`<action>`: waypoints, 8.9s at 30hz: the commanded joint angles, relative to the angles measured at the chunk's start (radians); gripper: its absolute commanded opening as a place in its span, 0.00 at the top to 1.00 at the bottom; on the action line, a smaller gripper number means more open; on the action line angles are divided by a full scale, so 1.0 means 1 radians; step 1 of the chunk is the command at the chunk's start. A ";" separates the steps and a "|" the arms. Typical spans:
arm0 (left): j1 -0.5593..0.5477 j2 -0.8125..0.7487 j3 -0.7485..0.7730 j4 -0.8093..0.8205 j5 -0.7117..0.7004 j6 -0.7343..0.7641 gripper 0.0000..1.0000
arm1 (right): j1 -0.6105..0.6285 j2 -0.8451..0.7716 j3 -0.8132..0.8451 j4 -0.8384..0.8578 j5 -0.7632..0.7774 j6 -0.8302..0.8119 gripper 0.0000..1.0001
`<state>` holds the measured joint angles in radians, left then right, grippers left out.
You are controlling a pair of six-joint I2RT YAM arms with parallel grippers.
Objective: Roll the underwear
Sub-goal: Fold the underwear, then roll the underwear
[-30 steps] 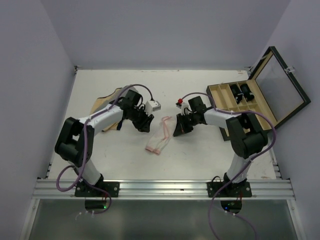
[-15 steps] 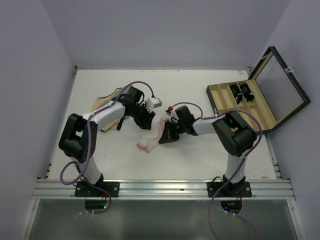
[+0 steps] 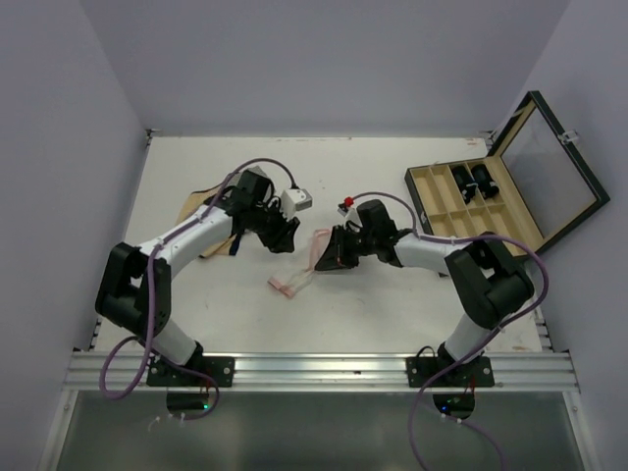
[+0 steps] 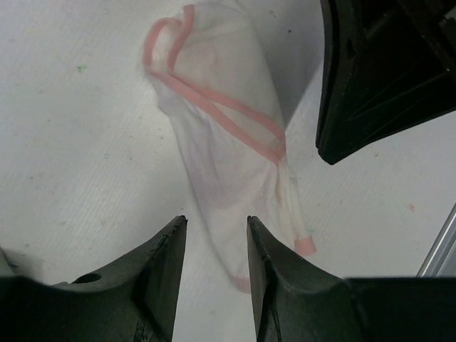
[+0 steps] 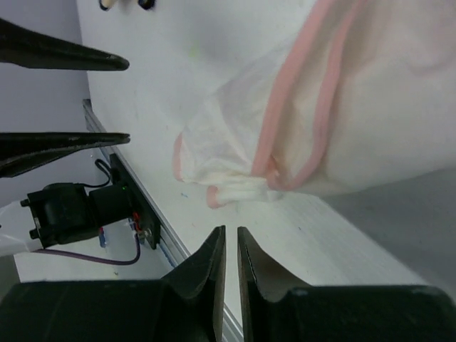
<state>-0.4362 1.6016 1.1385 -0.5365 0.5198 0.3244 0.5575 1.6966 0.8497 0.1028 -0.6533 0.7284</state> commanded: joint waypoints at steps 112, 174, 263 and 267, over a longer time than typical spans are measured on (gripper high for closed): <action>-0.012 -0.004 -0.091 -0.019 0.475 0.013 0.62 | -0.022 0.459 0.201 0.078 -0.164 -0.004 0.93; 0.053 -0.024 -0.269 0.630 0.473 -0.437 0.40 | -0.079 0.566 0.670 0.014 -0.316 -0.128 0.75; -0.463 -0.086 -0.473 0.326 -0.274 0.585 0.59 | 0.055 0.615 0.549 -0.664 -0.273 -0.722 0.74; -0.463 -0.075 -0.459 0.293 -0.262 0.578 0.67 | 0.055 0.612 0.552 -0.676 -0.278 -0.756 0.74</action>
<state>-0.8951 1.4853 0.6884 -0.2283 0.2718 0.8997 0.6010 2.2665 1.4208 -0.5514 -1.0851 0.0559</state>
